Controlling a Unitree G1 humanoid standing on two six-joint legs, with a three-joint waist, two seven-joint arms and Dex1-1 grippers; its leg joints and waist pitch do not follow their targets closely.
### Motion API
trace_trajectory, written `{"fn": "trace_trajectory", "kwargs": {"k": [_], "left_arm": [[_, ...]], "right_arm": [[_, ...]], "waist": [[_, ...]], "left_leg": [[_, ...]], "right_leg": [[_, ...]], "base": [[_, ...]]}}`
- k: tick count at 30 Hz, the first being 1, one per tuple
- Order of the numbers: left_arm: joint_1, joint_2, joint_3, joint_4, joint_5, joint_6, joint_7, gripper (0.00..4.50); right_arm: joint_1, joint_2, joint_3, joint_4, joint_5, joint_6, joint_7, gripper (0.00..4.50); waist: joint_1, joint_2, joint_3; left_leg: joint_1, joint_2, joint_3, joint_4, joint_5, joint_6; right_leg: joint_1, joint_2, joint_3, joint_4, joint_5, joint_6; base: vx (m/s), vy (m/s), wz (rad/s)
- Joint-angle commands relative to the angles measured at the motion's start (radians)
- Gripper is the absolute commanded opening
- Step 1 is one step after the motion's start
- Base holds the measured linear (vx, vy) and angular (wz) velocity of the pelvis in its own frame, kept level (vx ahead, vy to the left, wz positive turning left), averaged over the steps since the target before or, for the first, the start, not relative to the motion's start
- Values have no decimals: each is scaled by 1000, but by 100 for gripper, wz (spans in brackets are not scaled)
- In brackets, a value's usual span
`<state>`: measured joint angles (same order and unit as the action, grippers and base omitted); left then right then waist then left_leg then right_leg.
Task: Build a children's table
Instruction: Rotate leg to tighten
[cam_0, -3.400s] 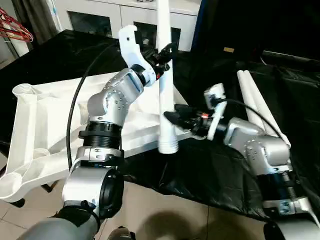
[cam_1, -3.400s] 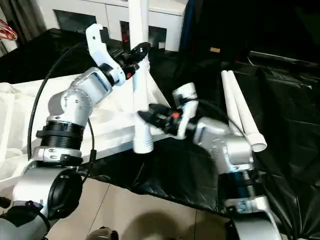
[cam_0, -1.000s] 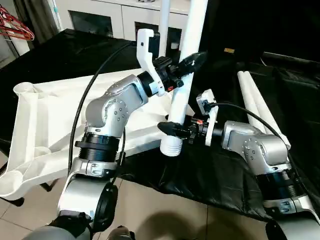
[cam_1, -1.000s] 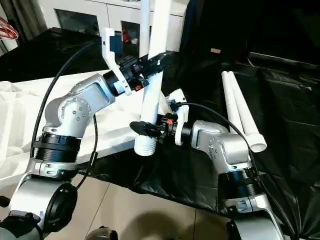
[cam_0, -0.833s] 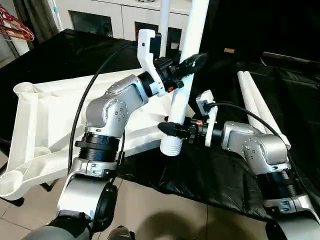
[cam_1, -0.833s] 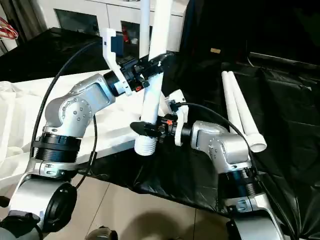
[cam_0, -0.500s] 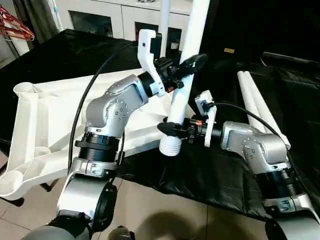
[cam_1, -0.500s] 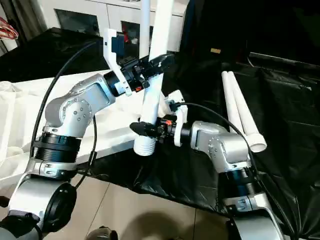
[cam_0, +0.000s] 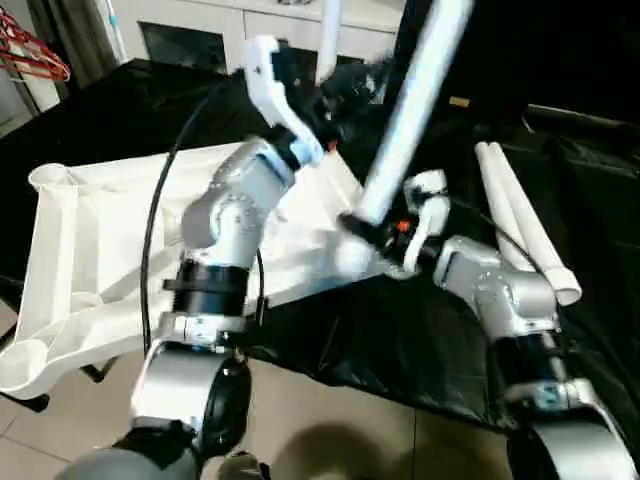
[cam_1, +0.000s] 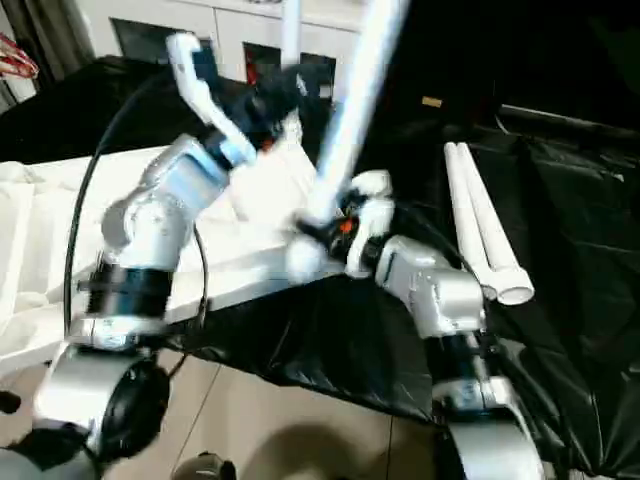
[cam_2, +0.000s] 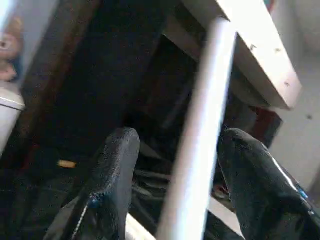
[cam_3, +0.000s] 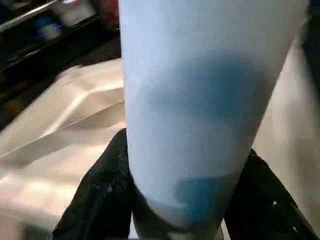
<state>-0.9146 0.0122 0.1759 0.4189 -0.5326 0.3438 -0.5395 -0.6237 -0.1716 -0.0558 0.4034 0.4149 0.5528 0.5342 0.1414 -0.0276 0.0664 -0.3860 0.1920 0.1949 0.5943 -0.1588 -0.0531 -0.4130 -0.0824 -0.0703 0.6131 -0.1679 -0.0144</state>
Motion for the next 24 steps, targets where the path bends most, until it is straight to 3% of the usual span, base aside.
{"fn": "trace_trajectory", "kwargs": {"k": [1,2,3,5,6,8,11,14,15,17,18,19,20,22,23,24], "left_arm": [[-6,15,-33,33,42,-8,-20,289],[-2,29,-60,52,71,-16,-32,289],[20,88,-188,135,213,-63,-71,289],[31,111,-247,177,273,-83,-93,289],[44,135,-343,304,391,-172,-115,289],[44,136,-354,326,407,-189,-116,289],[48,128,-410,402,455,-242,-160,289],[42,113,-445,457,484,-266,-170,289],[40,111,-451,469,491,-272,-169,289],[33,101,-465,506,513,-293,-170,289],[30,95,-471,529,523,-299,-166,289],[24,90,-476,562,537,-307,-166,289],[21,87,-479,581,545,-311,-166,270],[14,85,-476,618,555,-307,-163,252],[14,86,-478,626,560,-308,-159,252],[13,89,-481,643,570,-317,-159,248]], "right_arm": [[-13,-11,-21,13,-26,-37,-35,189],[-13,-15,-22,21,-39,-53,-49,189],[-9,-34,-33,37,-84,-107,-104,189],[-6,-44,-38,42,-105,-130,-129,189],[6,-63,-49,55,-136,-177,-160,189],[7,-64,-51,61,-139,-188,-165,189],[19,-76,-70,61,-142,-219,-186,189],[28,-82,-78,58,-147,-228,-196,189],[30,-82,-78,57,-148,-230,-197,189],[35,-83,-79,56,-150,-237,-200,189],[40,-83,-79,50,-151,-236,-202,189],[47,-82,-79,39,-151,-235,-203,189],[51,-82,-79,33,-151,-234,-204,189],[65,-82,-78,12,-156,-232,-203,189],[68,-82,-79,8,-157,-232,-204,189],[74,-84,-80,2,-154,-233,-206,189]], "waist": [[-4,4,-88],[-5,10,-89],[-3,19,-90],[-5,15,-89],[-4,19,-92],[-6,20,-93],[-6,15,-95],[-7,17,-92],[-7,23,-92],[-9,19,-91],[-9,37,-91],[-11,41,-90],[-14,30,-89],[-13,44,-91],[-12,39,-92],[-10,47,-92]], "left_leg": [[22,28,-18,-60,-152,-21],[22,28,-19,-60,-146,-21],[25,28,-22,-62,-146,-19],[26,27,-21,-62,-154,-28],[24,26,-22,-62,-149,-26],[22,24,-20,-61,-148,-28],[20,26,-19,-58,-137,-13],[21,28,-18,-59,-160,-1],[22,28,-19,-59,-166,-1],[24,28,-18,-60,-190,2],[25,27,-19,-58,-194,2],[28,28,-18,-59,-208,0],[26,25,-19,-59,-220,2],[25,23,-20,-57,-211,11],[21,21,-19,-55,-201,20],[20,23,-19,-54,-193,26]], "right_leg": [[62,-58,42,-64,-141,-151],[62,-58,42,-62,-122,-152],[55,-56,42,-70,-133,-125],[59,-55,42,-67,-132,-120],[61,-56,43,-68,-129,-116],[64,-56,44,-64,-108,-119],[68,-60,44,-57,-58,-165],[67,-62,43,-59,-71,-195],[66,-63,43,-59,-77,-199],[67,-63,43,-65,-110,-199],[64,-63,43,-66,-119,-199],[62,-62,43,-72,-128,-197],[66,-60,41,-74,-142,-191],[67,-61,42,-73,-140,-189],[70,-61,41,-74,-146,-190],[68,-64,41,-75,-161,-194]], "base": [[0,0,0],[0,0,0],[0,0,0],[0,0,0],[0,0,0],[0,0,0],[0,0,0],[0,0,0],[0,0,0],[0,0,0],[0,0,0],[0,0,0],[0,0,0],[0,0,0],[0,0,0],[0,0,0]]}}
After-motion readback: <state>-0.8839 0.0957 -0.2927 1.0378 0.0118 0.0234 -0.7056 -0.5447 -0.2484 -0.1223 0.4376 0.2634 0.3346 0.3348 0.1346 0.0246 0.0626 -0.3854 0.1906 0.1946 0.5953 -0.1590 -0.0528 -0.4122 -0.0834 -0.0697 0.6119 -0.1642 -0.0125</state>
